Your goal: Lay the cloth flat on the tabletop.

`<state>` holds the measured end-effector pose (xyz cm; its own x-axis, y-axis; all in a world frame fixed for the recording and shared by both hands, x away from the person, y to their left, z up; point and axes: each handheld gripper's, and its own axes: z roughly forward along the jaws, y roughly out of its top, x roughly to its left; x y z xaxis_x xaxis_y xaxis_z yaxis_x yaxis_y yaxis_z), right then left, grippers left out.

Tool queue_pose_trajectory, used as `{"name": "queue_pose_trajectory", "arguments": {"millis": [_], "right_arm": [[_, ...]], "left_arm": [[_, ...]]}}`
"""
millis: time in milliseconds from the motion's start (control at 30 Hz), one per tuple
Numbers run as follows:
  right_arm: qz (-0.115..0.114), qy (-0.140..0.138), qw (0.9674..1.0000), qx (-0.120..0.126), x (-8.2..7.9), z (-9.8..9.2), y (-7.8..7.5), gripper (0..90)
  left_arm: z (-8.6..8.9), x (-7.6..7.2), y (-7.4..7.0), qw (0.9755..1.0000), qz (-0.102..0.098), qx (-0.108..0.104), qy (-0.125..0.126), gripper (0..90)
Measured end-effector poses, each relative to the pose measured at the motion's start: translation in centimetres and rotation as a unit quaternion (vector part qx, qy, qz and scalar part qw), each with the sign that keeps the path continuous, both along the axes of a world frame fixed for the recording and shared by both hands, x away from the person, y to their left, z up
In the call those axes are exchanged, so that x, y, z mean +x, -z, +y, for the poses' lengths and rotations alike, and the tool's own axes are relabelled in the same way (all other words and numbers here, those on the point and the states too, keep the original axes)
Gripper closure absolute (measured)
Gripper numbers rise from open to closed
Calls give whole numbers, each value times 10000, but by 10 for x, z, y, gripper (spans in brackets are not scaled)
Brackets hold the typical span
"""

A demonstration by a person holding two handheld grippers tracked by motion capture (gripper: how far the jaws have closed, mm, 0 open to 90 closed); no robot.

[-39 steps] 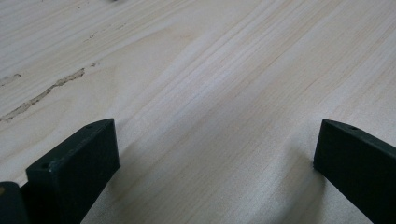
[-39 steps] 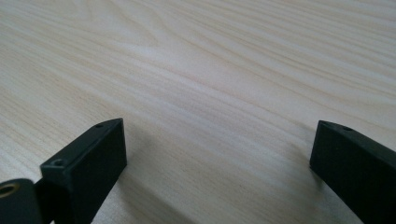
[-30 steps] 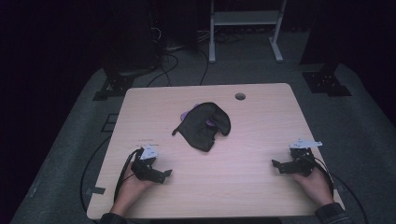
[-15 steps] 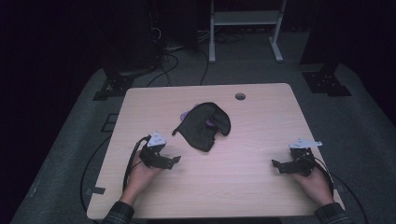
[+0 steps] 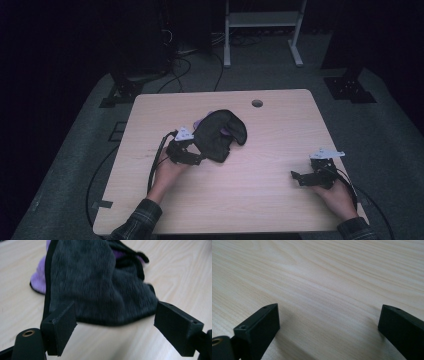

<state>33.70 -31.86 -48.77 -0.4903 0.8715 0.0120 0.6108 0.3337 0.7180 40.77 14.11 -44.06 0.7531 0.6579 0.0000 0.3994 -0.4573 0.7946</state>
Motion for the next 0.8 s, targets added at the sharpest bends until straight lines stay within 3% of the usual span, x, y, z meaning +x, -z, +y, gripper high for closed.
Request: {"name": "queue_pose_trajectory", "arguments": {"millis": [67,300,433,533,567,700,800], "right_arm": [[0,0,10000,0,0,0,0,29],[-5,-4,10000,1,0,0,0,30],[-3,-5,10000,0,0,0,0,30],[-1,-27,10000,-1,0,0,0,30],[-1,-27,10000,-1,0,0,0,30],[0,-28,10000,-2,0,0,0,30],[0,-31,10000,-1,0,0,0,30]], "left_arm": [[-6,6,0,10000,3,-64,26,190],[-20,24,5,10000,-15,40,45,238],[-25,31,9,9998,-167,55,-20,311],[-29,35,13,9997,-150,207,-42,446],[-29,36,13,9997,-136,212,-48,446],[-31,37,14,9997,-35,240,-61,776],[-32,35,12,9998,2,213,-45,844]]}}
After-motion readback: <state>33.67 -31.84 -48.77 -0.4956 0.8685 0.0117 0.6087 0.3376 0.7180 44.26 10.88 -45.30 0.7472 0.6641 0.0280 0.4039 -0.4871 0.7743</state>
